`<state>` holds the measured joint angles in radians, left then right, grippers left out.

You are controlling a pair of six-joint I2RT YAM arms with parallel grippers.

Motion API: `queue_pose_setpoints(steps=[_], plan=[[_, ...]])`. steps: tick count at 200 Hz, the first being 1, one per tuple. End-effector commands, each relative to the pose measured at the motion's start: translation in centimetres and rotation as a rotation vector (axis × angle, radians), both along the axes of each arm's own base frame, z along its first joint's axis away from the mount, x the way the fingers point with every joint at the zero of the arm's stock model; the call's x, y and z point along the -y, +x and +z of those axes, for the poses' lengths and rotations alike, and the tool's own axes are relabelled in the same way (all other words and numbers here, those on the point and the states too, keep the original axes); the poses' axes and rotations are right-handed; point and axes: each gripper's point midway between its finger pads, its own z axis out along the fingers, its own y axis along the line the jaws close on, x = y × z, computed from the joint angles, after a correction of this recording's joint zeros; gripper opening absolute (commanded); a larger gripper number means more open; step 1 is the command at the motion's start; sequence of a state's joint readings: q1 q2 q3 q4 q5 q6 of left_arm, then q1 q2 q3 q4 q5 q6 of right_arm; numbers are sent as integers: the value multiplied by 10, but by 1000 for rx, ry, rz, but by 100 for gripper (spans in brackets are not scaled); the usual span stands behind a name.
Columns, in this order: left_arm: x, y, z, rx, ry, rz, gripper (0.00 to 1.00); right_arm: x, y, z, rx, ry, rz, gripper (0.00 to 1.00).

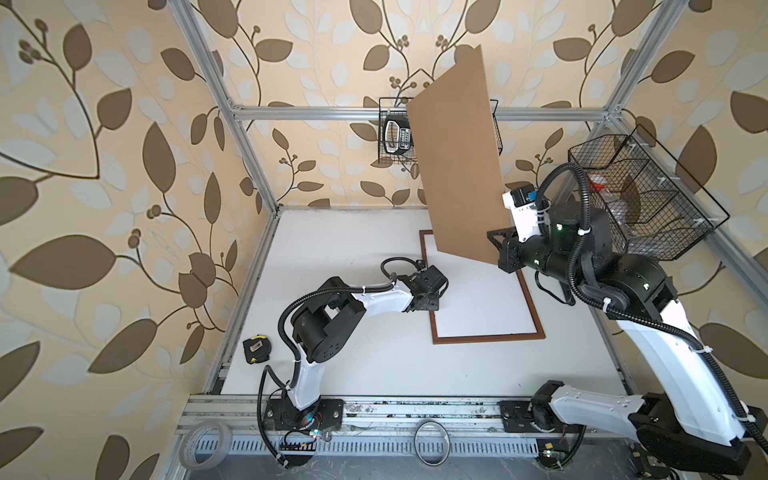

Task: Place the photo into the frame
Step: 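Carry the upright brown board over the frame with right while left holds the bar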

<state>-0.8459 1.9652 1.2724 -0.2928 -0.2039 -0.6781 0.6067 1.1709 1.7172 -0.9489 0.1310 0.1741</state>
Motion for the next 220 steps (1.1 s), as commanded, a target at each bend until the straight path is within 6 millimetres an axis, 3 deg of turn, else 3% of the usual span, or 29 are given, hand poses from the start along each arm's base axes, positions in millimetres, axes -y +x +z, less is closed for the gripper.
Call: queue_pose_setpoints(steps=[1,61,97,135,169,220], plan=[[7,10,12,54,27,-12,61,-3,4,29,117,58,19,0],[9,9,-10,10,64,-30,53,-3,8,22,102,72,21,0],[-7,6,-11,4,129,-14,44,-2,8,20,94,77,24,0],[-64,0,-8,-18,125,117,34,-4,7,16,76,115,40,0],[-114,-6,-6,-30,115,231,31,-12,8,7,44,158,65,0],[-199,-39,-25,-103,94,435,30,-31,-4,-19,-54,255,142,0]])
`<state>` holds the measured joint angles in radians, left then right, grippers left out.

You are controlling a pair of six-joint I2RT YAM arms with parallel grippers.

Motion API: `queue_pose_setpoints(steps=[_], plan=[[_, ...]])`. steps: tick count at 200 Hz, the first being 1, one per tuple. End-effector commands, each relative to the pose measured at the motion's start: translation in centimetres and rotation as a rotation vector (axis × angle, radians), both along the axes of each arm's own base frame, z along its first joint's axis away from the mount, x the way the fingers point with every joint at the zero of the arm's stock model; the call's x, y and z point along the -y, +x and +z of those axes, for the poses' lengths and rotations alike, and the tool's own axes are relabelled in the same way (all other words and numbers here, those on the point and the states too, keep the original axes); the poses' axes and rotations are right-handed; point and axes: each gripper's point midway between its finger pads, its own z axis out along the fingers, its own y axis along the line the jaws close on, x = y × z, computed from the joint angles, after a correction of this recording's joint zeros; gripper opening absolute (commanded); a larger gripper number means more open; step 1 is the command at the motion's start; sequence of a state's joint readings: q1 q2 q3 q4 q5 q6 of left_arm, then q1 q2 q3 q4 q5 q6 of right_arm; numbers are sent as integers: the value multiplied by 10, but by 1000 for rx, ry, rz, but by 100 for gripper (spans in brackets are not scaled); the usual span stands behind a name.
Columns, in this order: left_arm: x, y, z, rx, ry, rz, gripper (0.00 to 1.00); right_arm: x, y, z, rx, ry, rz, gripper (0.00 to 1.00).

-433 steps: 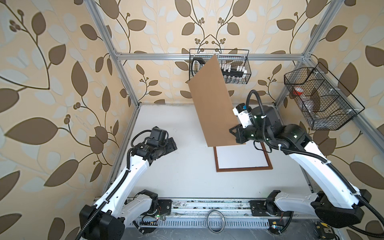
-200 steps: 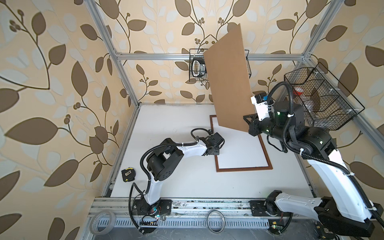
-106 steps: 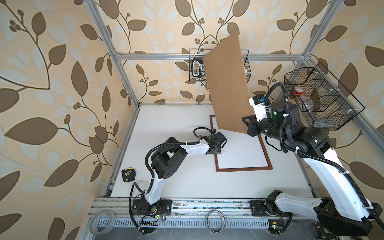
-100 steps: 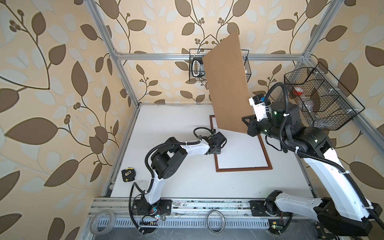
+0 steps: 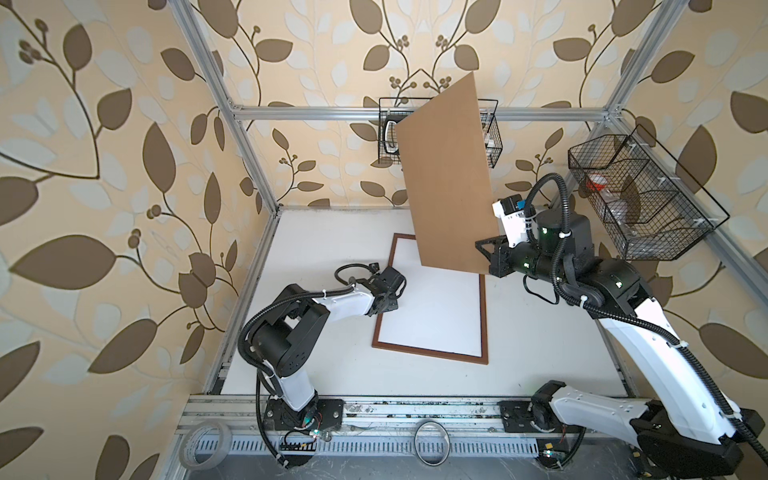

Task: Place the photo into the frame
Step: 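Carry the upright brown board over the frame with right while left holds the bar, then lower the brown board flat onto the wooden frame with the right gripper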

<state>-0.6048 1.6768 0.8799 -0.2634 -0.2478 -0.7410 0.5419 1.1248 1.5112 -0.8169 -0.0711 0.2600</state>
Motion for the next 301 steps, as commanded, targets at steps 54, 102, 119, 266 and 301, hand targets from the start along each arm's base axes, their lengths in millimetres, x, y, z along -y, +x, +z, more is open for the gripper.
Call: queue_pose_setpoints(steps=[54,102,119,266,301], plan=[[-59,-44,-10,-69,-25,165,30,-38,-35,-21,-134,368,160,0],[-59,-42,23,0,-58,144,32,-42,-54,-76,-271,454,178,0],[-60,-39,39,37,-60,132,33,-45,-57,-95,-314,449,192,0],[-93,8,93,57,-231,150,49,-48,-47,-179,-542,633,180,0],[-84,19,77,28,-289,143,49,-49,-48,-196,-569,657,176,0]])
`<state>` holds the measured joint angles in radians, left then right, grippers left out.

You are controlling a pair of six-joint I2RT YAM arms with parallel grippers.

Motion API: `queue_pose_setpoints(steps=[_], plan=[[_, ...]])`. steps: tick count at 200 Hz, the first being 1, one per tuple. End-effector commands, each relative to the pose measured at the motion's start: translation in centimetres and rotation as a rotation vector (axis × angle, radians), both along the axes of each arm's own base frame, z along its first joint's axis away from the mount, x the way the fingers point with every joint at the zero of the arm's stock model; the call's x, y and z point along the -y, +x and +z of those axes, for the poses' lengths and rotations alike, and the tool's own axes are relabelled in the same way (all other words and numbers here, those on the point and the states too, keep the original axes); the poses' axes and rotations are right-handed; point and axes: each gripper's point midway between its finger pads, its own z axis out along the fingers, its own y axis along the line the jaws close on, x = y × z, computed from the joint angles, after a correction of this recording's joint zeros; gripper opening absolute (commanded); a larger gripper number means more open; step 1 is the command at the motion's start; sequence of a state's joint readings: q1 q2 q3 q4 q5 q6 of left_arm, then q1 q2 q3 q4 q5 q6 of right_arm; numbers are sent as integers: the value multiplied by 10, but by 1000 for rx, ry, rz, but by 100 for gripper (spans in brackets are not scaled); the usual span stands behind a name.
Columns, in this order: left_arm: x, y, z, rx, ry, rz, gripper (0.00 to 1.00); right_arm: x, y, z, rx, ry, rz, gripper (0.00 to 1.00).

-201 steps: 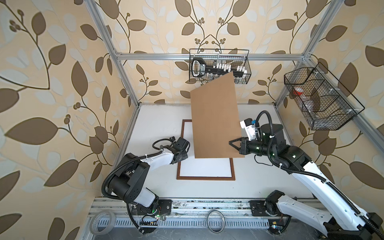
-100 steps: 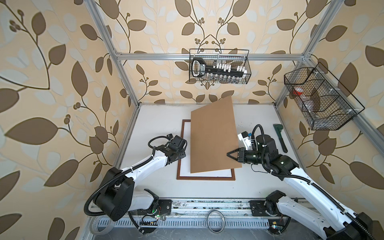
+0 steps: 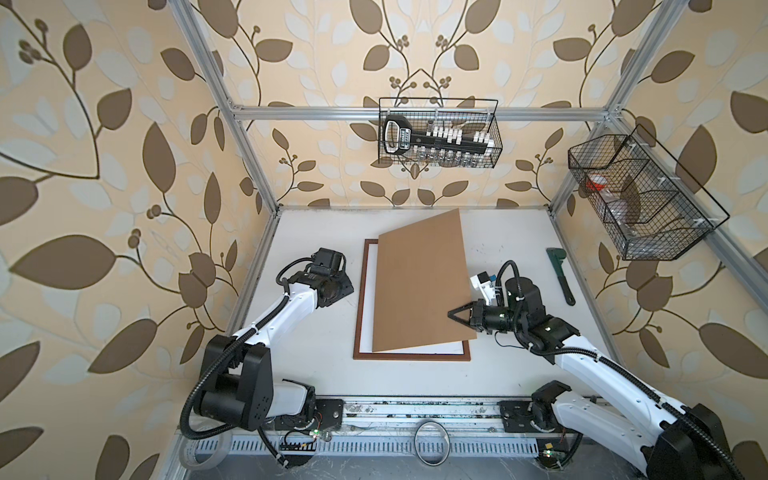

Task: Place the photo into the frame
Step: 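Lower the brown board flat onto the wooden frame with the right gripper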

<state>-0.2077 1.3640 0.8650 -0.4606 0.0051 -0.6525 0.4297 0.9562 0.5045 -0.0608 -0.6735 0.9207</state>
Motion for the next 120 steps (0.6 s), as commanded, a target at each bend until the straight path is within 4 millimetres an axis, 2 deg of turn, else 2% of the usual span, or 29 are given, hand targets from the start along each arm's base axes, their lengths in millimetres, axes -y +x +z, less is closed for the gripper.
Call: queue_pose_setpoints(steps=[1,28,30,35,83,120], plan=[[17,15,6,33,-83,-57,49,-10,7,25,113,96,35,0],[20,17,-4,15,-99,-60,49,-13,8,7,108,77,59,0],[20,16,-12,-9,-94,-59,49,-13,9,6,106,74,62,0],[19,16,-16,-21,-92,-59,49,-13,9,2,103,68,68,0],[14,17,-26,-44,-84,-56,48,-14,11,-24,58,59,65,0],[14,14,-43,-95,-126,-43,39,-10,14,-38,49,28,57,0]])
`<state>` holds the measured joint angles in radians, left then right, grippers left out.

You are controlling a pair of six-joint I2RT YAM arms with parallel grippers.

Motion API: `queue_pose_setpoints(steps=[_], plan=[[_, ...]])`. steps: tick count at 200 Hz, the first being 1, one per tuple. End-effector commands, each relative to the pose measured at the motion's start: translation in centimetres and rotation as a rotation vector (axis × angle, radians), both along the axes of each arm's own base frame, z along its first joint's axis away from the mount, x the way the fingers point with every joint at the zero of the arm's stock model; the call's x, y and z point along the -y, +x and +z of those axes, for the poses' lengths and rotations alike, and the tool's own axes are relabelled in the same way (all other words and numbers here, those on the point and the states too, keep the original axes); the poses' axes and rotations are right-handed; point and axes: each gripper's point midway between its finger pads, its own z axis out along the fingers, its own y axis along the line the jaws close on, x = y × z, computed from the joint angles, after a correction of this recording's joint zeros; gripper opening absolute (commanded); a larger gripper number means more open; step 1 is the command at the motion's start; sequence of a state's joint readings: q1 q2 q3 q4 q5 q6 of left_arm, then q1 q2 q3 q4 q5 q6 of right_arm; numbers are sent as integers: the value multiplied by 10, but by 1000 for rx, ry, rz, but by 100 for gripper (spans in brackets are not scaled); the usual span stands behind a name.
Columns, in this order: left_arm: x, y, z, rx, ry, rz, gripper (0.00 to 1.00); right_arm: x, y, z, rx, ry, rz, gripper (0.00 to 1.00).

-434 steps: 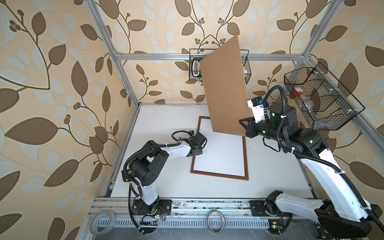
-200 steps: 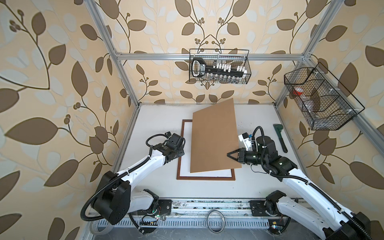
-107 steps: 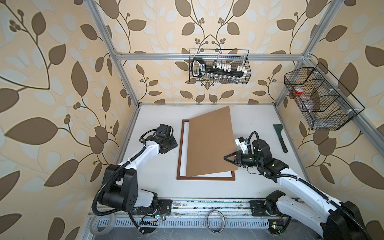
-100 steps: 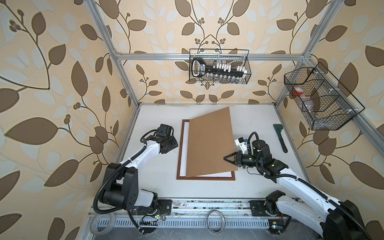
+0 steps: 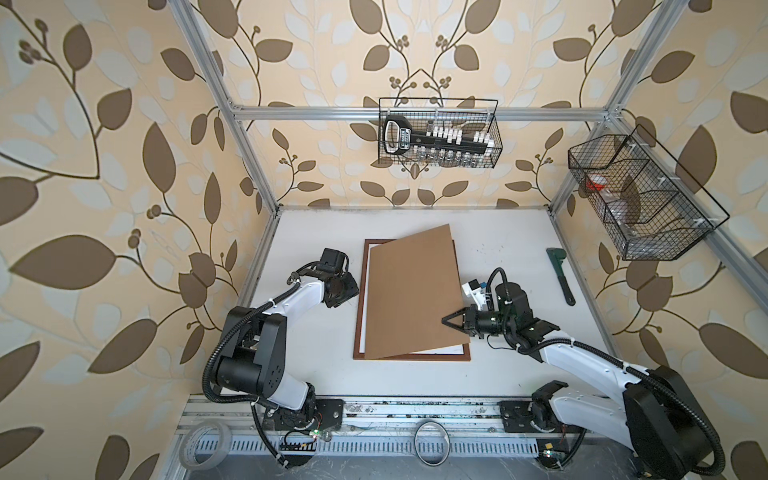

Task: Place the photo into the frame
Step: 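Lower the brown board flat onto the wooden frame with the right gripper, then push the brown board into the frame with the right gripper while left steadies the frame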

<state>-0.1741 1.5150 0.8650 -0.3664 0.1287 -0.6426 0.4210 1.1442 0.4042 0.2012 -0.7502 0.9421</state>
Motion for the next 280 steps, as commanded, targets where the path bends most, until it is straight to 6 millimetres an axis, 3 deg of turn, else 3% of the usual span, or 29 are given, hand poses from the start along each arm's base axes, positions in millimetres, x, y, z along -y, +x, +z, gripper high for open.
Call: queue_pose_setpoints(steps=[1,61,104,220,280], plan=[[1,2,-7,-21,-36,-8,39,0,9,4,110,-5,7,0],[3,-6,-29,-98,-76,18,34,2,15,-2,164,-34,11,0],[-5,-7,-31,-106,-67,43,32,8,18,-15,128,-40,-16,0],[-4,-12,-43,-133,-84,57,31,21,22,-24,99,-36,-45,0],[-4,-19,-54,-164,-92,78,30,31,23,-44,51,-46,-73,0]])
